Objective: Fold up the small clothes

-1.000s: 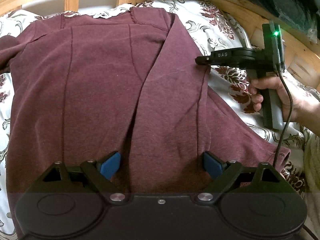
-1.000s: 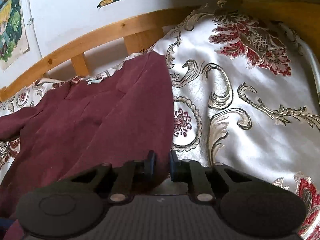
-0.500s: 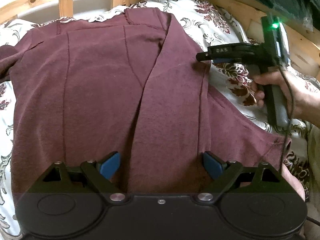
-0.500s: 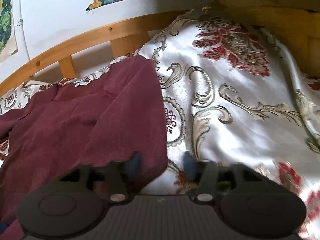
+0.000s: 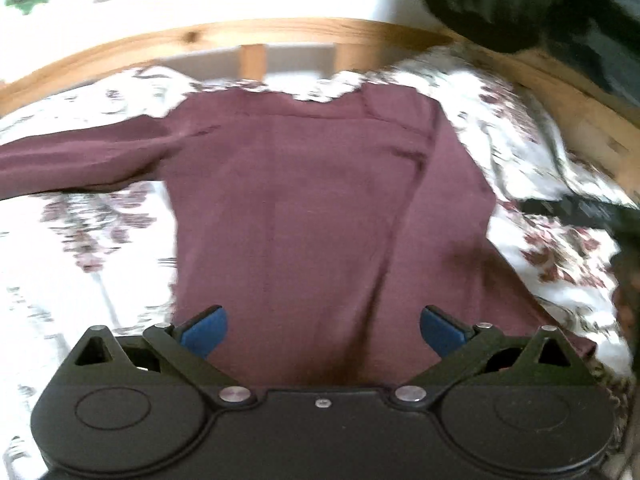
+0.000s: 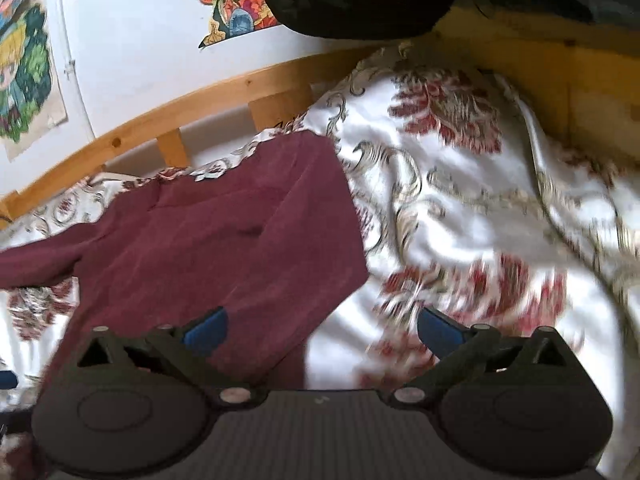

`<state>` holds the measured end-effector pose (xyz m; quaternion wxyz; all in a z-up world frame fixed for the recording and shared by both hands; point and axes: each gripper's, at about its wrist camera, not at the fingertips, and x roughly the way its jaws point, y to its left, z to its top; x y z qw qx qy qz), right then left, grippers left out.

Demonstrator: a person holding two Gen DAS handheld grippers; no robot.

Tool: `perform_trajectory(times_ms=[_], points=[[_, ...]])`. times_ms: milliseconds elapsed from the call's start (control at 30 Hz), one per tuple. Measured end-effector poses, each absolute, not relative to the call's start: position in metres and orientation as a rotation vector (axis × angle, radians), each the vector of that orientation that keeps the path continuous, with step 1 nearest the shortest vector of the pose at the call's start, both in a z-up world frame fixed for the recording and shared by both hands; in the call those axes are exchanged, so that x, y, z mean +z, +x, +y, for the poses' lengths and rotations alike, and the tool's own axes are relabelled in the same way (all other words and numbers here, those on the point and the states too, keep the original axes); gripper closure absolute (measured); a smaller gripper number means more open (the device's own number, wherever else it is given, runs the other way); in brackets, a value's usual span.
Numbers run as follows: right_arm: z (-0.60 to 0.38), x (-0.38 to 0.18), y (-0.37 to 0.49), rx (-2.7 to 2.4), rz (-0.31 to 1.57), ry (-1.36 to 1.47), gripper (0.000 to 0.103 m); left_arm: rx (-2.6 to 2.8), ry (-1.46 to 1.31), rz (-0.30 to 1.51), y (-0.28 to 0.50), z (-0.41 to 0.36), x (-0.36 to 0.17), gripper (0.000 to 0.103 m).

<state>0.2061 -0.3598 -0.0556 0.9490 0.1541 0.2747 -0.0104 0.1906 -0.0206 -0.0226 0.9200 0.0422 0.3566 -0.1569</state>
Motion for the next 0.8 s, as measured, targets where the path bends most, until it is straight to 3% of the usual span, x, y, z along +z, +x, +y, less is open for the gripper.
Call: perform_trajectory(times_ms=[400, 800], points=[[-0.298, -0.043, 0.159, 0.093, 0.513, 0.243, 0.000, -0.048, 0.051, 0.728, 0.221, 0.075, 0.027, 0.001], [-0.255, -0.057, 0.164, 0.174, 0.429, 0.079, 0.000, 0.162, -0.231, 0.661, 0.265, 0.135, 0.007, 0.001]])
